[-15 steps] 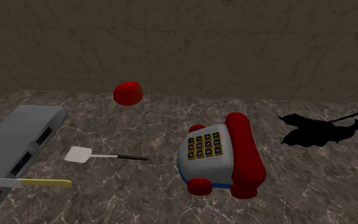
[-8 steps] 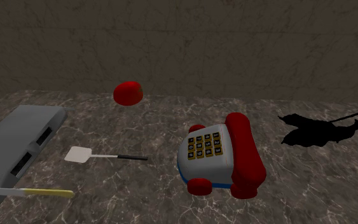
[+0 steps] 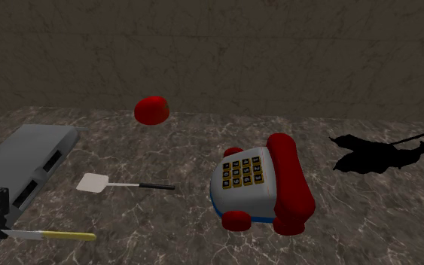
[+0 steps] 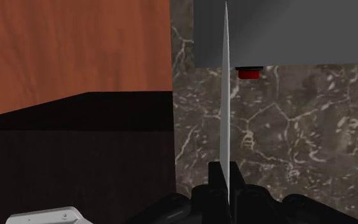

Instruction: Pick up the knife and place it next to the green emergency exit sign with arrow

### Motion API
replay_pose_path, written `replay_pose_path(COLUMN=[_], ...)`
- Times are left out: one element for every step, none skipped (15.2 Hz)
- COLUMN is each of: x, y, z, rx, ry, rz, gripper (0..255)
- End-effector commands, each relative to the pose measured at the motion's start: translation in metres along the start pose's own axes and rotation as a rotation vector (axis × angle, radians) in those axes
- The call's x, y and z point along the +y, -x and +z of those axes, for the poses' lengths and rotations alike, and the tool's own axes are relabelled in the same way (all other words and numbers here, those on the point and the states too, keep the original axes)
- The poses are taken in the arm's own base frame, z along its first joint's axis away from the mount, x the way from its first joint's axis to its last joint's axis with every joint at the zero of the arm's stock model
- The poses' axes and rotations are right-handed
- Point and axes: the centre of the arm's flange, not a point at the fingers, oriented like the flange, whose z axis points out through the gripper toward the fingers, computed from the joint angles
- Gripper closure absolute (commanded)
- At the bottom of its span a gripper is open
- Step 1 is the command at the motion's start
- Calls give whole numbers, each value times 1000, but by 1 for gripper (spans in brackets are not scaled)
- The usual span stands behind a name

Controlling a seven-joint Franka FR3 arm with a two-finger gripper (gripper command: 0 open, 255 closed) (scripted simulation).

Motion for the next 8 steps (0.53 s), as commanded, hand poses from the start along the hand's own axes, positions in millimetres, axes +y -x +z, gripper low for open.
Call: replay_pose_path(x=[0,0,0,-1,-1,-1,-1,-1], y=[0,0,0,0,0,0,0,0], z=[10,16,21,26,31,37,42,46], rx=[0,0,0,0,0,0,0,0], ry=[-1,-1,-1,-1,-1,-1,-1,-1], rz=[0,0,0,0,0,0,0,0], gripper=[255,255,255,255,255,255,255,255])
